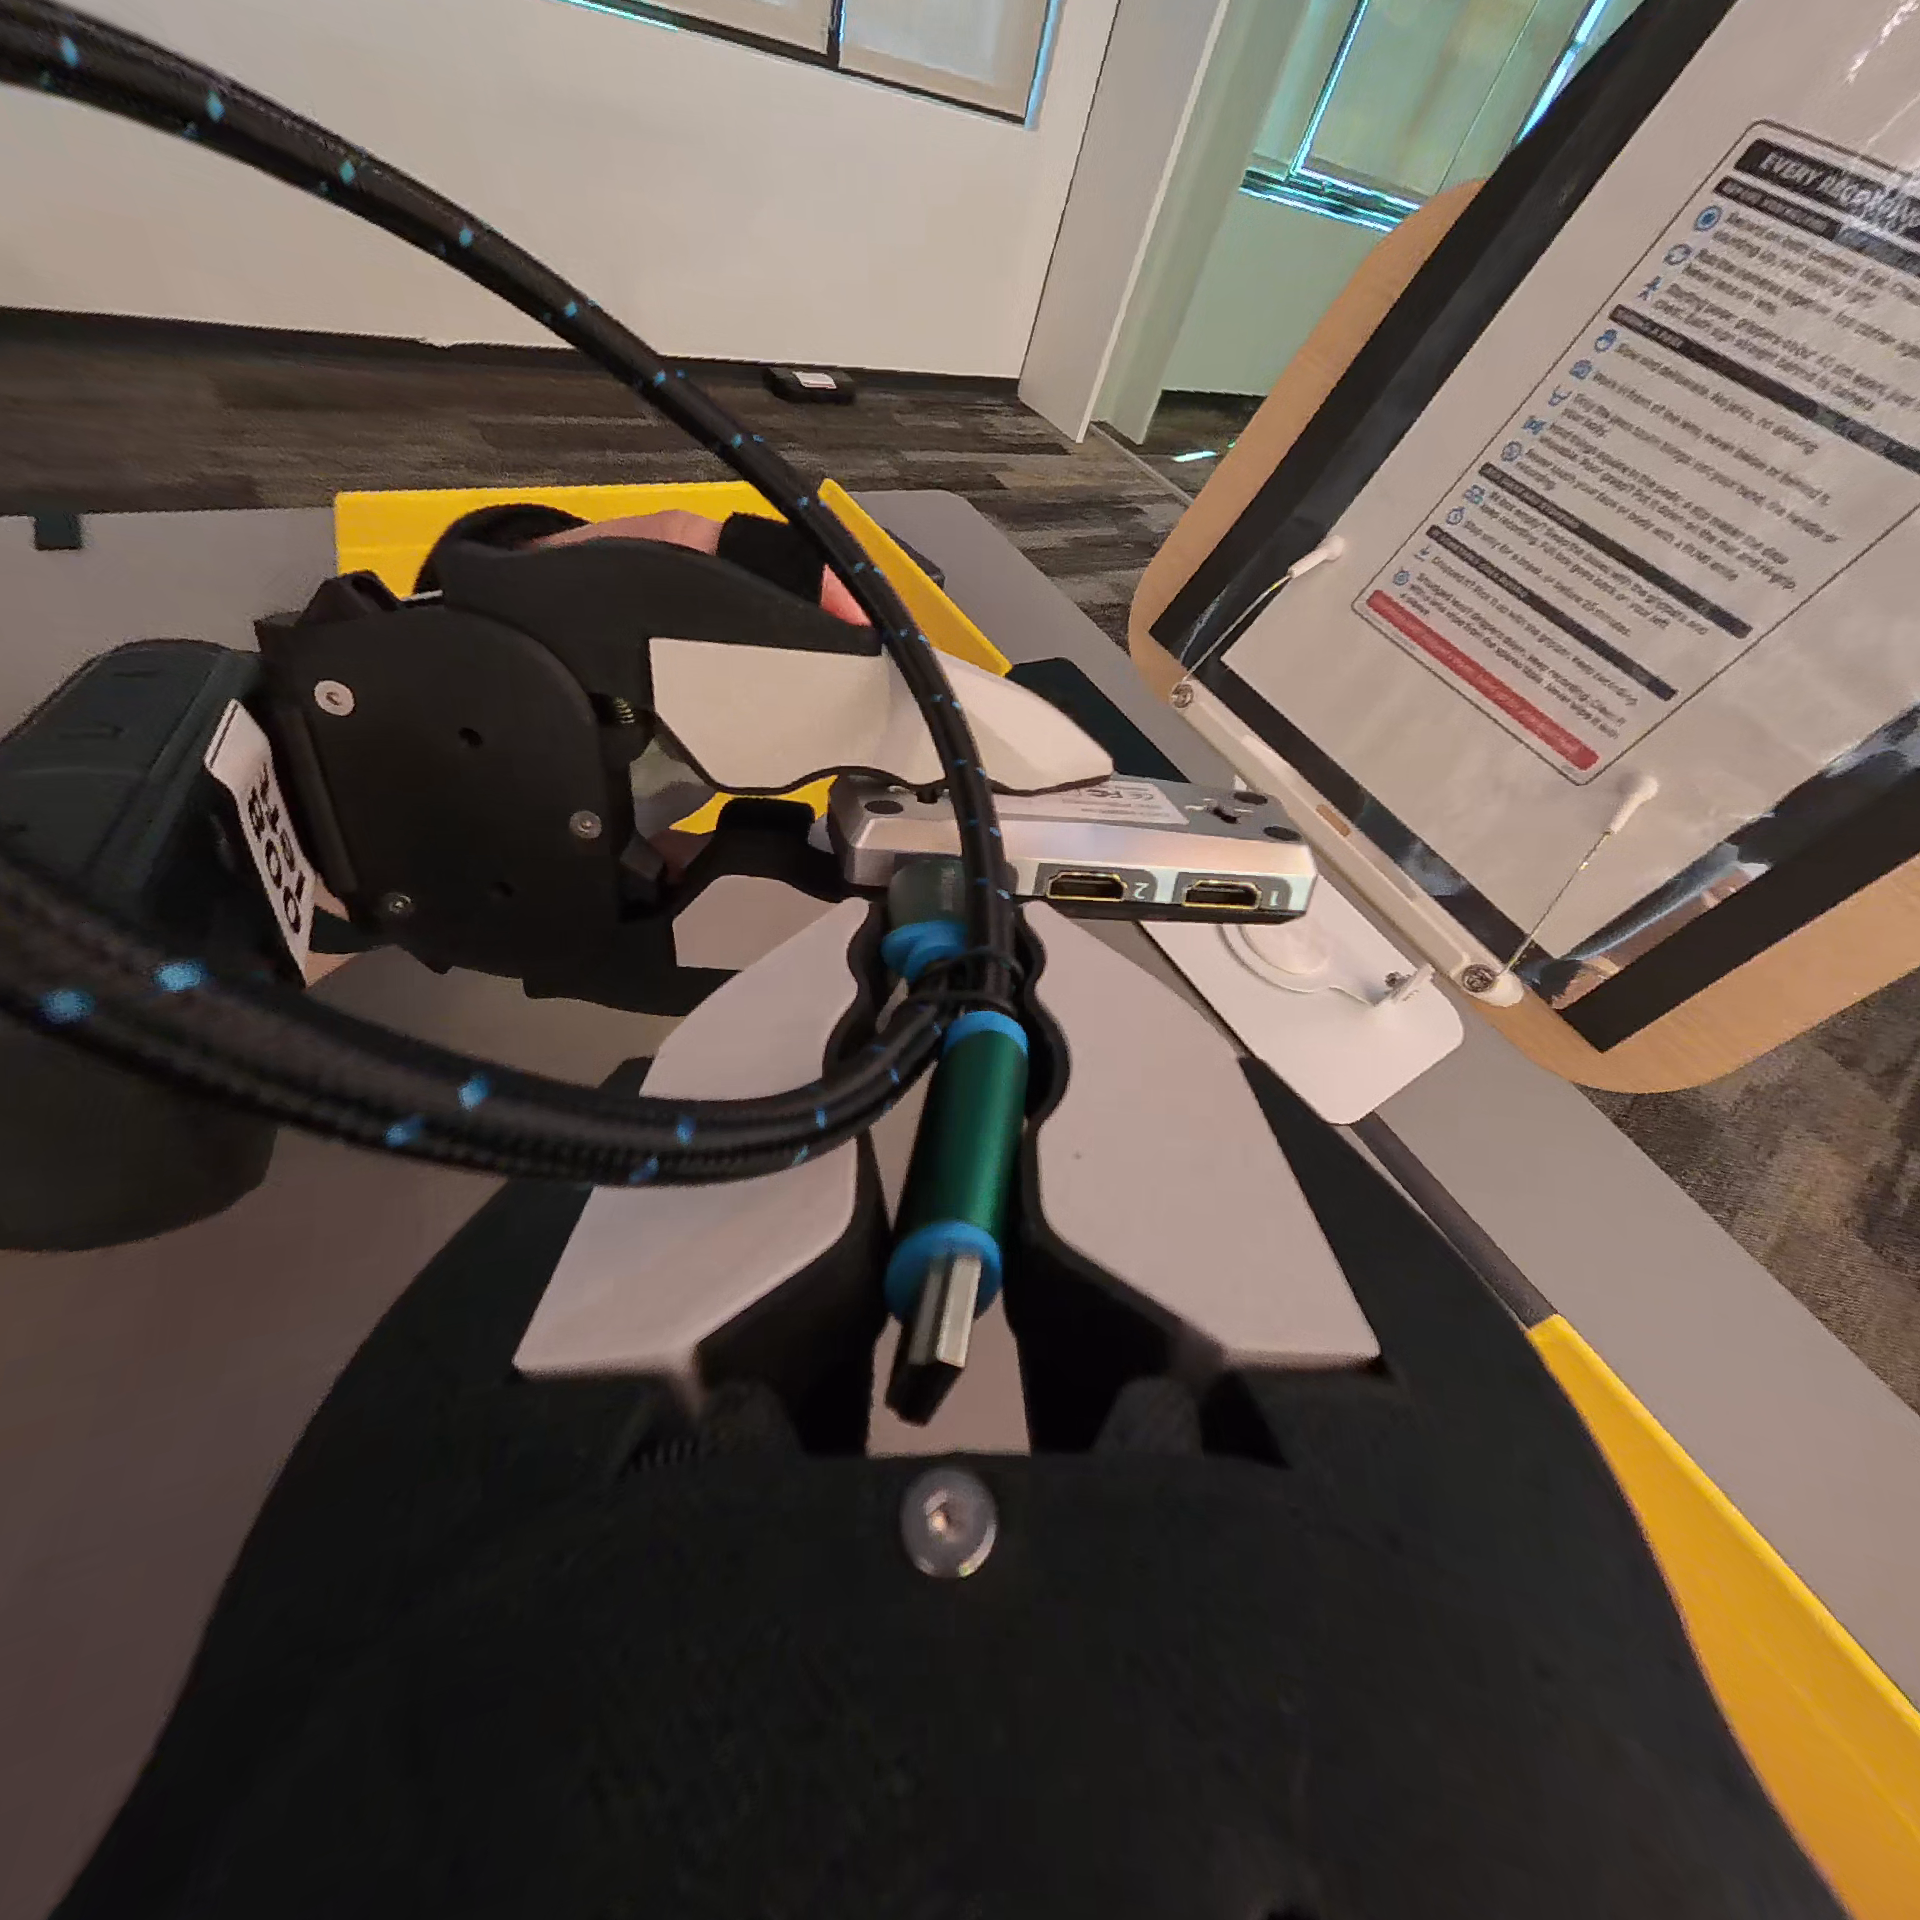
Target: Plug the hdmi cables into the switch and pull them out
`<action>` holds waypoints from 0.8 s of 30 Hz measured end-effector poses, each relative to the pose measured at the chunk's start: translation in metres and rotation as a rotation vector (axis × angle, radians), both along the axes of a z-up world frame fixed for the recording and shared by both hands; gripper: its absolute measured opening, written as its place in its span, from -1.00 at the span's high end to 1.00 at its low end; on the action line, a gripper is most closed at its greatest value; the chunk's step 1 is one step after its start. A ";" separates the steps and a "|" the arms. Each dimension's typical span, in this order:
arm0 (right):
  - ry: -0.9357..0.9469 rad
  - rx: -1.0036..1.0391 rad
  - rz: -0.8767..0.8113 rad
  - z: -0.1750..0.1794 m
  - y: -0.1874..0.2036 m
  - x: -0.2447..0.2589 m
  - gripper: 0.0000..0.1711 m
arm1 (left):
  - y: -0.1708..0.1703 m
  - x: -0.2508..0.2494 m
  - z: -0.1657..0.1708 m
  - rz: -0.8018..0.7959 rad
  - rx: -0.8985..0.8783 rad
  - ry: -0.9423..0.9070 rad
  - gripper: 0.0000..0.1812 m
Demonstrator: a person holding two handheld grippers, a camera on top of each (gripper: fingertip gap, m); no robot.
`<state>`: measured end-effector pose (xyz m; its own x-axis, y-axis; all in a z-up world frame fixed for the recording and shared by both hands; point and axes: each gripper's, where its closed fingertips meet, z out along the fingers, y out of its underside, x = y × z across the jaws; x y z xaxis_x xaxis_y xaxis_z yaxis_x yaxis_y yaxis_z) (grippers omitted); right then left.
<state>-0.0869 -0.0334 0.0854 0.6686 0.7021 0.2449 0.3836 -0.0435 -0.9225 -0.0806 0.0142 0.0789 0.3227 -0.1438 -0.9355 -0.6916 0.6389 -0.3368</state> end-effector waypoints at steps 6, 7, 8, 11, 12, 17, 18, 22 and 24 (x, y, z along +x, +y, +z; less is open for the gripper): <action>0.108 -0.098 0.103 0.002 -0.007 0.002 0.75 | -0.006 0.002 0.002 -0.021 0.013 0.006 0.76; 0.107 -0.105 0.103 0.001 -0.006 0.003 0.75 | -0.005 0.003 0.002 -0.017 0.011 0.004 0.75; 0.108 -0.111 0.099 0.000 -0.005 0.004 0.75 | -0.004 0.003 0.001 -0.004 0.006 0.002 0.75; 0.063 -0.073 0.040 0.001 -0.002 0.007 0.75 | 0.000 0.004 0.000 0.034 -0.021 -0.006 0.75; 0.039 -0.052 0.023 0.002 -0.002 0.007 0.75 | -0.001 0.004 0.001 0.029 -0.022 -0.012 0.76; -0.024 0.006 -0.014 0.004 -0.006 0.004 0.75 | -0.004 0.003 0.005 0.005 0.000 -0.024 0.76; 0.007 -0.015 0.011 0.005 -0.007 0.003 0.75 | -0.005 0.002 0.006 0.000 0.008 -0.024 0.76; 0.233 -0.009 0.085 0.050 -0.030 0.033 0.75 | 0.048 -0.045 -0.014 0.237 -0.075 0.033 0.76; 0.146 0.063 -0.044 0.058 -0.028 0.070 0.75 | 0.043 -0.056 -0.001 0.152 -0.060 -0.055 0.76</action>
